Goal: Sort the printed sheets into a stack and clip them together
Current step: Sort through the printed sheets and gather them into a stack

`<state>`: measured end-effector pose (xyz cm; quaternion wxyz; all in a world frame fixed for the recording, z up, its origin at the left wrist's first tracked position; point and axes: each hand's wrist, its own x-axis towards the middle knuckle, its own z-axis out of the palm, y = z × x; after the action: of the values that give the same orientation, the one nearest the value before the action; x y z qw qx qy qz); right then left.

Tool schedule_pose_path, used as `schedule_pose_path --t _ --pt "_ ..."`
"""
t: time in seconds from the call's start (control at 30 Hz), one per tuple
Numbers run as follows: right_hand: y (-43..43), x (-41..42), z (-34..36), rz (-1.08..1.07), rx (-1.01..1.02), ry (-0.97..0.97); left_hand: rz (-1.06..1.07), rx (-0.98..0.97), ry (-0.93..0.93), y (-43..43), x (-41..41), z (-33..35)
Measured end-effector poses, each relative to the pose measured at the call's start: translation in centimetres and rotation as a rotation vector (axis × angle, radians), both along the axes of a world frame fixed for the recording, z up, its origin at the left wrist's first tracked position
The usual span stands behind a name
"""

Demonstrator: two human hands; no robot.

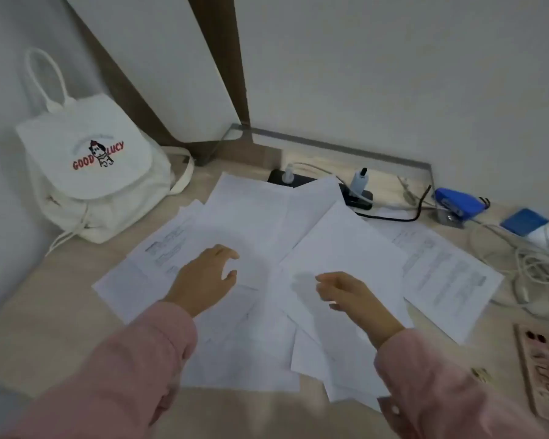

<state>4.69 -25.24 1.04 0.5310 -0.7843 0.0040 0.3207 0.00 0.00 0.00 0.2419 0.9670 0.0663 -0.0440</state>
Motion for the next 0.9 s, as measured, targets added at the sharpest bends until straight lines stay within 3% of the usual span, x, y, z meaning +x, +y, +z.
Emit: schedule_pose_path --t 0.17,0.3,0.43,0.5,0.57,0.67,0.9 --pt "2.6 -0.8 -5.6 0.164 -0.345 -0.166 -0.076 0.144 0.184 0.2 0.2 -3.9" --pt "3.0 -2.0 -9.6 0.340 -0.679 -0.496 -0.138 0.215 0.281 -0.2 1.8 -6.4" --pt "3.2 -2.4 -12.4 0.452 -0.852 -0.538 -0.149 0.307 0.383 -0.8 3.7 -7.7" --pt "3.4 -2.5 -12.7 0.514 -0.868 -0.571 -0.155 0.385 0.470 -1.2 4.0 -7.8" --pt "3.5 -2.5 -12.7 0.501 -0.894 -0.663 -0.189 0.452 0.437 -1.6 4.2 -8.2" --pt "3.3 -2.5 -12.7 0.511 -0.891 -0.623 -0.258 0.563 0.368 -1.0 4.5 -11.0" --pt "1.9 -1.8 -11.2 0.320 -0.624 -0.518 -0.278 0.625 0.231 -0.9 4.7 -11.7"
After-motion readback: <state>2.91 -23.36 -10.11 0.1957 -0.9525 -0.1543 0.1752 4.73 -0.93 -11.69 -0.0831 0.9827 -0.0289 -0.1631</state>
